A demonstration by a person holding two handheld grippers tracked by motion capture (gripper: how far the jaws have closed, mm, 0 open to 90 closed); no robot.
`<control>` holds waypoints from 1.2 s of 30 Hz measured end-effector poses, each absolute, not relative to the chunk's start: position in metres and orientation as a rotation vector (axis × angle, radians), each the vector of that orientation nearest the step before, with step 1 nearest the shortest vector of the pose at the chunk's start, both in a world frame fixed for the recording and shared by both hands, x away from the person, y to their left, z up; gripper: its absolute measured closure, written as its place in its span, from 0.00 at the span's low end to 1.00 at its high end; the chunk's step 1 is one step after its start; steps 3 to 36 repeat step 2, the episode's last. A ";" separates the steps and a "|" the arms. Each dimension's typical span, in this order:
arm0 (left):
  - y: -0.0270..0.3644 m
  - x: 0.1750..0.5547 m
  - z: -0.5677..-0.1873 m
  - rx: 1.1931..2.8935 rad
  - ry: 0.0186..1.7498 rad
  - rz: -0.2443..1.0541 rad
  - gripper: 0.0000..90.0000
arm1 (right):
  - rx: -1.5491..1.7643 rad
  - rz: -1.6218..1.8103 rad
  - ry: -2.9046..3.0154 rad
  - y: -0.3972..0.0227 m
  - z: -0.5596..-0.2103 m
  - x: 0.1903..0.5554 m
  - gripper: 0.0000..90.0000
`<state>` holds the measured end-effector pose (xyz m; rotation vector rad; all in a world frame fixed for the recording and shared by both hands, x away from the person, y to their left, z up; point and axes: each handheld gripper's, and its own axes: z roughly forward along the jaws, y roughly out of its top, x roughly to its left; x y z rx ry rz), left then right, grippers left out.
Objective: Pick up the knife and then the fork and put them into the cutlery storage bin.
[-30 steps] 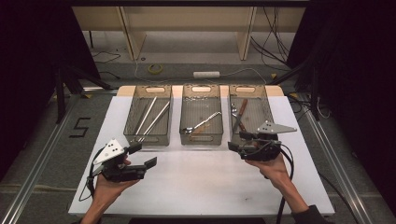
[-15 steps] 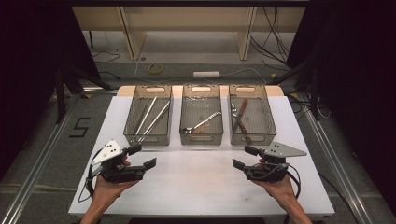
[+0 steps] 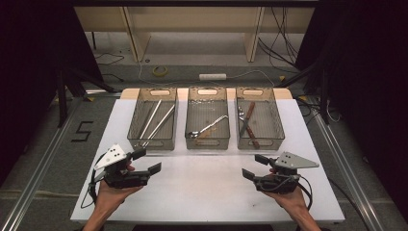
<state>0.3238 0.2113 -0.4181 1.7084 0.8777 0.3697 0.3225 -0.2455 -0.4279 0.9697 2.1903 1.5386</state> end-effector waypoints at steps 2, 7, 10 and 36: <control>0.211 0.324 -0.418 1.709 0.878 0.369 0.20 | 0.967 1.537 2.190 -0.245 -0.428 0.322 0.31; 0.211 0.324 -0.418 1.709 0.878 0.369 0.20 | 0.967 1.537 2.190 -0.245 -0.428 0.322 0.31; 0.211 0.324 -0.418 1.709 0.878 0.369 0.20 | 0.967 1.537 2.190 -0.245 -0.428 0.322 0.31; 0.211 0.324 -0.418 1.709 0.878 0.369 0.20 | 0.967 1.537 2.190 -0.245 -0.428 0.322 0.31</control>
